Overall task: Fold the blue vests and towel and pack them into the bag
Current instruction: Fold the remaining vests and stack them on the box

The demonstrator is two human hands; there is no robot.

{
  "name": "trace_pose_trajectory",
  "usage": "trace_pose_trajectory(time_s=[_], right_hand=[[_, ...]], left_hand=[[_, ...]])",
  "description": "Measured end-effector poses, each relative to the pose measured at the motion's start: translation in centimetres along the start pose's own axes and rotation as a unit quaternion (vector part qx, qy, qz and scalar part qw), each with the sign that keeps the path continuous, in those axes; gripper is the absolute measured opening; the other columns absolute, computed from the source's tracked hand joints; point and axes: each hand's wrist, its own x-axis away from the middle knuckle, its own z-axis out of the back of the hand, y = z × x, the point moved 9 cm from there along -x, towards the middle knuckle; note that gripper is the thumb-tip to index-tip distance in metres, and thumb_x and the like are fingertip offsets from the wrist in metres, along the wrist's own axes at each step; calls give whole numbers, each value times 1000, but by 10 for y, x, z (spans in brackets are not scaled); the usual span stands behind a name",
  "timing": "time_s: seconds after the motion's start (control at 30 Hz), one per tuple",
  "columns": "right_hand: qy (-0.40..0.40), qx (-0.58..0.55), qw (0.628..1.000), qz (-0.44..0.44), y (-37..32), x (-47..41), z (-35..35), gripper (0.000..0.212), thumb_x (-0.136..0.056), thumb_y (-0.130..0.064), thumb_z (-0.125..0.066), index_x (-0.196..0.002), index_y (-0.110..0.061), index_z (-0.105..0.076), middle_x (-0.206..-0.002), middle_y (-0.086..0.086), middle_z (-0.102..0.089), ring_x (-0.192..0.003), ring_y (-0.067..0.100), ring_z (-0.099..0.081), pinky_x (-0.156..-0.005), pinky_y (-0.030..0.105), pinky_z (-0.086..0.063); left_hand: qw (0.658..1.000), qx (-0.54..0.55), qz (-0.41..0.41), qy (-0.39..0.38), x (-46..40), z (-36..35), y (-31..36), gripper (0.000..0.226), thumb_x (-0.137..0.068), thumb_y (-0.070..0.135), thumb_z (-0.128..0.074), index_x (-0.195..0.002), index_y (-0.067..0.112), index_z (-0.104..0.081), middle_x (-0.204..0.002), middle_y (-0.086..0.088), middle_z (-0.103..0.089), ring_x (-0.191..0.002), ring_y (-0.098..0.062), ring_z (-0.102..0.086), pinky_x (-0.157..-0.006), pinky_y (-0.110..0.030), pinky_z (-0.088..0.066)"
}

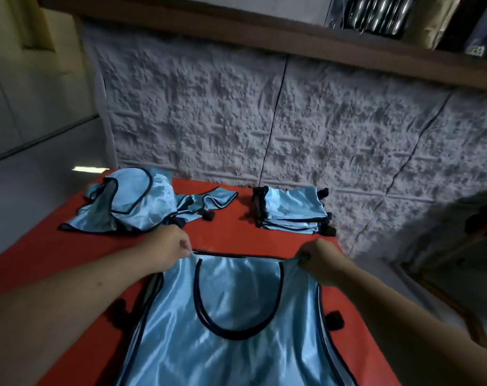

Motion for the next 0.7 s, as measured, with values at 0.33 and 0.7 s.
trace_pose_trajectory(time_s=[0.33, 0.7], right_hand=[[12, 4, 996, -92, 47, -60, -55, 14, -86, -13, -64, -77, -22, -71, -76, 6, -67, -72, 28, -64, -63, 30, -51], [219, -27, 970, -98, 28, -2, -17, 46, -92, -16, -62, -138, -15, -56, -129, 11, -63, -118, 32, -57, -96, 38, -47]], left_hand=[[999, -38, 30, 9, -45, -49, -44, 10, -93, 25, -70, -83, 27, -73, -87, 8, -71, -82, -11, -63, -75, -31, -53], [972, -148, -17, 182, 16, -32, 12, 40, -88, 32, -71, -127, 29, -63, -125, -2, -59, -117, -29, -53, -95, -52, -41]])
